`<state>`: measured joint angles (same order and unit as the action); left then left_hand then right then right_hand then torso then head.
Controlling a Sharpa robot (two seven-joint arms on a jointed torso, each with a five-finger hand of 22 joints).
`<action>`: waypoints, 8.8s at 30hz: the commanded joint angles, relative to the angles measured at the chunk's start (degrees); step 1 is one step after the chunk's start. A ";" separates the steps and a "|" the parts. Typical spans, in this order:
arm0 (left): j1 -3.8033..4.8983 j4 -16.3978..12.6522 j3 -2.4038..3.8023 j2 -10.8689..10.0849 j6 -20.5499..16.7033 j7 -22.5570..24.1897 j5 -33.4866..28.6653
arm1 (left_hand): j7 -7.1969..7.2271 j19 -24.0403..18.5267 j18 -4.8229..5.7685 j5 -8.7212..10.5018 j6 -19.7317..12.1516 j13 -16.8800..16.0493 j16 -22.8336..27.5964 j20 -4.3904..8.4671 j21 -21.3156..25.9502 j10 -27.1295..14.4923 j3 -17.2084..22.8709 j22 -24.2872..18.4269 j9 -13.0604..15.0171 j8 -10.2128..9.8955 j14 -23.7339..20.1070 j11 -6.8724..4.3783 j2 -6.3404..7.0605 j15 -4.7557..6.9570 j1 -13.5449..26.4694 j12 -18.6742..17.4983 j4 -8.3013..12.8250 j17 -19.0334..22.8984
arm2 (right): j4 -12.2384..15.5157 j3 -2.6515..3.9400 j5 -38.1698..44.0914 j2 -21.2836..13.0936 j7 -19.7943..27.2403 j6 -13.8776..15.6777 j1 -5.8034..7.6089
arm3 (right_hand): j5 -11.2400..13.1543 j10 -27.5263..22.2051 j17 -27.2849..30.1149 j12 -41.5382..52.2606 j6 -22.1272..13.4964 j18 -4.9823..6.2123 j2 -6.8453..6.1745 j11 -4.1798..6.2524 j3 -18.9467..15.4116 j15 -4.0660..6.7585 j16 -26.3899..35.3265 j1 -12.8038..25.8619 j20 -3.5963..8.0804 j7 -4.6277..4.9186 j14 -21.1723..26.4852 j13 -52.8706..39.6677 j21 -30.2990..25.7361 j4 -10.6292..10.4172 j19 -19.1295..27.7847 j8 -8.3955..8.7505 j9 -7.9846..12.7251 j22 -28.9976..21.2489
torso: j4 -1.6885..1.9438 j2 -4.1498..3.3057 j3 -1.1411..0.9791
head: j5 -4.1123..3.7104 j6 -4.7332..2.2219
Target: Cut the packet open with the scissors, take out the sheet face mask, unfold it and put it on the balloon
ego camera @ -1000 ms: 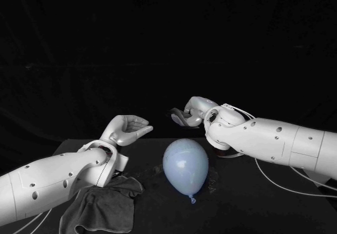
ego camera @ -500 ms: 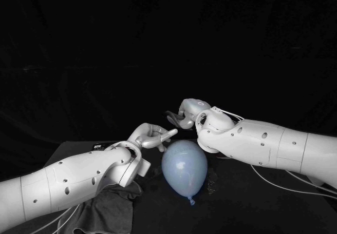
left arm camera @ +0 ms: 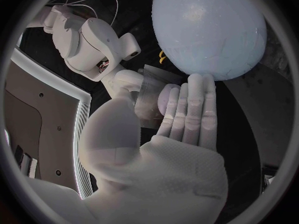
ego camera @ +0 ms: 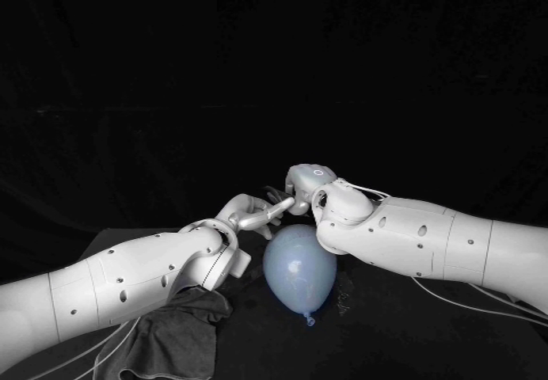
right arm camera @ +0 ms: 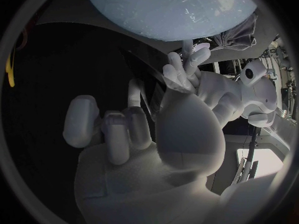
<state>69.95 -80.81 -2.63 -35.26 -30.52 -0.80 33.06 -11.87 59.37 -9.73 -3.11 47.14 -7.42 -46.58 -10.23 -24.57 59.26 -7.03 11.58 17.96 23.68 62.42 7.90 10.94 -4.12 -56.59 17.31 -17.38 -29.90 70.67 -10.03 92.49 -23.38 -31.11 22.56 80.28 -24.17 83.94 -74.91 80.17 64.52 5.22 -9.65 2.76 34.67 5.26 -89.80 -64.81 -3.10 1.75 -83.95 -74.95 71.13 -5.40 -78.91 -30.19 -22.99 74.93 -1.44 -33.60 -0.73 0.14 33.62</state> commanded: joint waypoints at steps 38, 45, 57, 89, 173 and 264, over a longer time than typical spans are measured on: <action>0.42 -0.30 0.08 -0.51 -0.23 -3.00 -0.35 | 0.67 -1.99 -0.68 0.33 -0.84 1.05 -1.16 -0.24 -1.31 -1.96 31.30 -0.33 -0.85 3.45 -2.13 -0.29 -14.19 0.24 -22.25 3.12 0.51 0.69 | 2.16 0.07 5.79 -1.00 -1.23 -3.06 -0.61 | 0.38 3.57 -15.09 0.23 0.72 -1.11 0.55 0.42 10.35 0.40 -0.20 0.76 0.06 -0.98 -6.05 -7.45 0.63 10.63 -0.54 -3.51 -1.99 9.67 | -0.03 0.02 0.03 | 0.01 0.68; 0.45 -0.08 0.07 -0.53 -0.73 -2.76 -0.83 | 0.84 -2.43 -0.68 0.32 -0.15 1.78 -1.28 -0.19 -2.02 -0.97 43.12 -0.14 -1.16 4.12 -2.21 -0.49 -11.90 0.31 -19.26 3.10 0.62 0.99 | 2.48 0.10 4.89 -1.36 -0.66 -3.19 -0.61 | 0.50 3.56 -15.09 0.19 0.70 -1.12 0.55 0.42 10.38 0.40 -0.20 0.79 0.07 -0.98 -6.05 -7.42 0.68 10.66 -0.56 -3.53 -1.98 9.68 | 0.06 0.05 0.05 | 0.21 0.93; 0.70 0.71 0.06 -0.01 -2.49 -3.33 -1.32 | 1.84 -2.81 -0.67 0.27 2.19 2.51 -1.30 0.07 -3.24 1.51 51.50 0.38 -0.88 5.72 -1.98 -1.35 -8.49 1.02 -17.84 2.81 1.76 1.32 | 5.05 0.12 2.61 -2.62 1.54 -1.69 -0.56 | 1.51 3.45 -15.09 -0.21 0.48 -1.02 0.58 0.38 10.55 0.39 -0.20 1.10 0.09 -0.94 -6.05 -7.13 0.28 10.81 -0.29 -3.65 -1.89 9.54 | 0.02 0.03 0.03 | 0.71 1.23; 1.74 1.91 0.04 1.22 -3.08 -3.13 -0.10 | 4.72 0.03 -0.72 0.23 7.01 2.56 -4.64 2.17 -7.42 9.78 51.49 2.02 0.82 9.59 3.25 -4.19 -7.09 3.71 -17.33 2.71 4.71 0.41 | 5.64 0.18 -3.51 -4.07 7.47 -1.90 -0.25 | 6.33 -0.94 -8.60 -10.63 -6.32 1.23 -0.98 -1.68 7.14 -1.41 2.69 2.83 -0.48 1.15 -2.92 0.29 -11.43 9.56 7.20 -2.03 -0.67 6.05 | 0.01 0.11 0.05 | 1.27 1.67; 6.86 3.57 -0.22 1.59 8.17 -17.79 3.88 | 6.92 -8.08 -0.68 -3.08 11.24 1.48 -12.03 4.91 -28.91 18.02 67.47 15.67 5.76 11.47 6.22 -6.41 -3.84 5.93 -1.40 -1.36 20.33 -2.34 | 19.74 0.22 7.30 -13.56 17.35 6.58 0.65 | 19.95 2.26 -14.39 2.91 -7.17 -0.08 4.31 -4.74 1.90 -4.15 -0.03 -9.88 -2.09 4.72 -5.69 -8.11 -5.88 5.55 2.72 7.80 5.82 8.35 | -0.02 0.05 0.06 | 4.03 2.56; 6.82 -3.03 -0.21 -1.48 10.62 -4.33 -13.81 | 3.15 -17.36 -0.49 0.35 6.00 3.33 -9.64 -1.39 -22.08 3.97 62.83 11.13 11.32 10.85 -7.63 -1.30 -7.58 0.71 -7.10 -10.43 13.60 2.61 | 15.98 -0.05 9.43 -11.51 7.08 2.11 0.53 | 21.40 -1.18 -11.14 -1.26 -6.72 1.20 -1.19 -6.09 -7.82 -5.59 0.85 -8.89 -3.61 5.94 -3.57 -4.71 -12.86 -3.59 7.63 14.02 9.80 6.60 | 0.01 0.05 0.07 | 1.94 2.16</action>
<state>76.53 -82.86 -3.10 -36.95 -22.98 -9.01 20.51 -8.27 42.39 -9.19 -2.56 52.25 -4.08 -56.28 -11.46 -46.79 63.27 55.74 22.75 28.88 34.50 55.07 6.55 3.69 -3.29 -63.28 7.19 -3.46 -27.32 87.51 -9.91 102.98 -34.68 -23.76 24.51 81.00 -3.10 82.49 -74.93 78.65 57.38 6.09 -10.80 -3.37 26.42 -0.84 -88.71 -73.01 -6.67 7.74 -84.00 -74.93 58.07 -8.95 -70.81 -16.22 -13.15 74.93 -1.43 -33.54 -0.66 2.13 35.79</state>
